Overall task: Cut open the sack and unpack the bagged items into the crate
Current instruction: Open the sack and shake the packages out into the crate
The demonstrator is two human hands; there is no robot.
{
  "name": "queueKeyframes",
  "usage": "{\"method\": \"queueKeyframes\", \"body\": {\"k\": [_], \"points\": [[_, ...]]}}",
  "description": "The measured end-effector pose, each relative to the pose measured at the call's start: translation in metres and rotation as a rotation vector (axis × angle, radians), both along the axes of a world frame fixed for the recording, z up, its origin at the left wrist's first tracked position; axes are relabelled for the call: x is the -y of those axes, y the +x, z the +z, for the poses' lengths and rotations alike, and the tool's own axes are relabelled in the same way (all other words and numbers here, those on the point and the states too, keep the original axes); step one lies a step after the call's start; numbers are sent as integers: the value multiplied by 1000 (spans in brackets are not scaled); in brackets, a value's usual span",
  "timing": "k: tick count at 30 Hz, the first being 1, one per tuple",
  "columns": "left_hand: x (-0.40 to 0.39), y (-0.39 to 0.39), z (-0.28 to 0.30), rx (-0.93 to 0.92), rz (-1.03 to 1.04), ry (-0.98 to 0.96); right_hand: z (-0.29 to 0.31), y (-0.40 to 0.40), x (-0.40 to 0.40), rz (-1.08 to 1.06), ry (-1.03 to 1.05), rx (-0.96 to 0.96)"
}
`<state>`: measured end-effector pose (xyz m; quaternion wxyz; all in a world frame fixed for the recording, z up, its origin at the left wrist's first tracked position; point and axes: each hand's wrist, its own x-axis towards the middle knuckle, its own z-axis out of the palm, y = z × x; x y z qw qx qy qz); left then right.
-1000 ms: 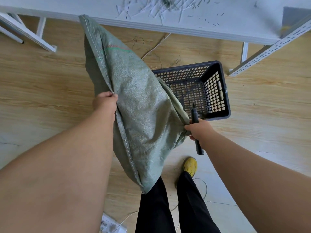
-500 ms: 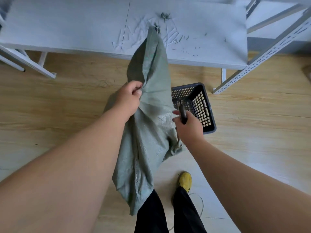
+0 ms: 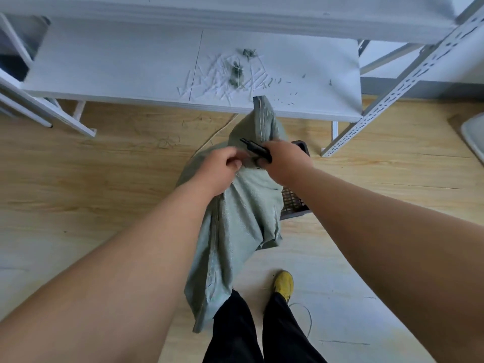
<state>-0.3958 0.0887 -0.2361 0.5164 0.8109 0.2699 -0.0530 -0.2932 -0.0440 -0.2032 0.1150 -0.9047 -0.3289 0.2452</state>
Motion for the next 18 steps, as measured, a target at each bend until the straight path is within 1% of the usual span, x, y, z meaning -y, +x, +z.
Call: {"method": "queueKeyframes", "body": {"k": [1,2,4,6,8,9,10,11,12,15,18], "points": [[1,-1,0,26,45,-14,1,-2,0,-8,75,2],[2,-1,1,53,97,-16,2,-4,-1,-50,176,-38],[3,2,6,112,185,2,6,-7,-7,-264,361,-237],[8,6,13,184,248,24,10,-9,-14,-489,467,-388],[20,1,15,245,366,73,13,-5,-18,-615,528,-439],[27,-7,12,229,447,123,15,-3,-17,-663,558,-464],[36,-18,8,162,512,190,17,0,-15,-711,594,-495],[45,-32,1,54,529,261,18,2,-12,-757,626,-522],[57,-45,-8,-73,501,313,20,5,-9,-795,649,-544],[91,-76,-29,-402,392,324,24,12,0,-858,691,-591],[96,-86,-42,-611,354,391,29,22,12,-901,716,-574]]}}
